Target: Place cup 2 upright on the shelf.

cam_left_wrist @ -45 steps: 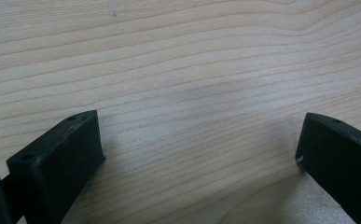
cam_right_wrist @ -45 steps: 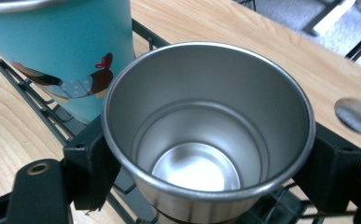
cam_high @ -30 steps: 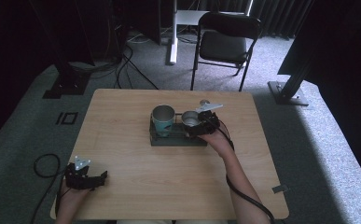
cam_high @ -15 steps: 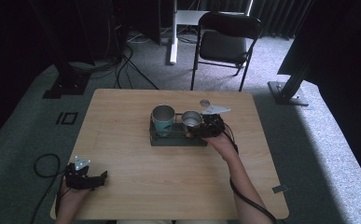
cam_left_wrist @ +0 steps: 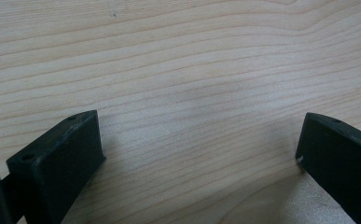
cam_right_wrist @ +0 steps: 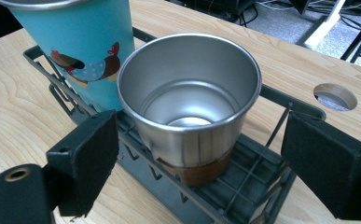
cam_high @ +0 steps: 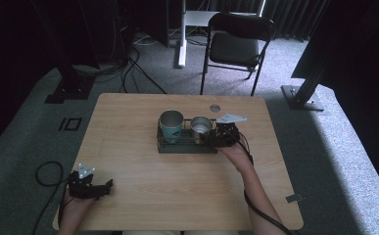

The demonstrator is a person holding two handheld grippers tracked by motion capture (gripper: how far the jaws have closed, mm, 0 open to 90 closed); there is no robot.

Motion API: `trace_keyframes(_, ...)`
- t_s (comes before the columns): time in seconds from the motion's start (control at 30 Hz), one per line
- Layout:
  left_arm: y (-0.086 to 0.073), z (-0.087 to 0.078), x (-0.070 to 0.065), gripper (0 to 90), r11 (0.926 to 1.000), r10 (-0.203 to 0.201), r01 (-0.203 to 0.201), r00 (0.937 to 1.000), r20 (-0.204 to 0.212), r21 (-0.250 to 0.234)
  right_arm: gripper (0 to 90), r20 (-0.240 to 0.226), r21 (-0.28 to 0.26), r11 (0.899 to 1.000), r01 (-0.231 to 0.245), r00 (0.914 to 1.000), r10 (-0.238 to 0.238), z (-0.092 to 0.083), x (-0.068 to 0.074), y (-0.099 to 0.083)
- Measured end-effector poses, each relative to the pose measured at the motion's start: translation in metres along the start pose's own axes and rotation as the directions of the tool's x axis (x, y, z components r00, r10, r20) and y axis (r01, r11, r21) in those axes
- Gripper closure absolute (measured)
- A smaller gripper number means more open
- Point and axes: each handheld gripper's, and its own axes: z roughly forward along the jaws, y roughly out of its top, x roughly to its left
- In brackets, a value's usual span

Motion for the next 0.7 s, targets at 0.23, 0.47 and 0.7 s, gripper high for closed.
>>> trace_keyframes(0.23,0.000,0.000,0.000,1.0,1.0000,0.000,0.000,1.0000,0.000,0.000,11.2,0.008,-0.006,1.000,-0.007,0.9999,0.007,-0.005,-0.002,-0.005)
trace_keyframes(0.47,0.000,0.000,0.000,1.0,1.0000,0.000,0.000,1.0000,0.000,0.000,11.2,0.015,-0.011,1.000,-0.009,0.9998,0.009,-0.013,-0.003,-0.008)
trace_keyframes(0.7,0.000,0.000,0.000,1.0,1.0000,0.000,0.000,1.0000,0.000,0.000,11.2,0.016,-0.020,1.000,-0.023,0.9996,0.023,-0.022,-0.007,-0.014)
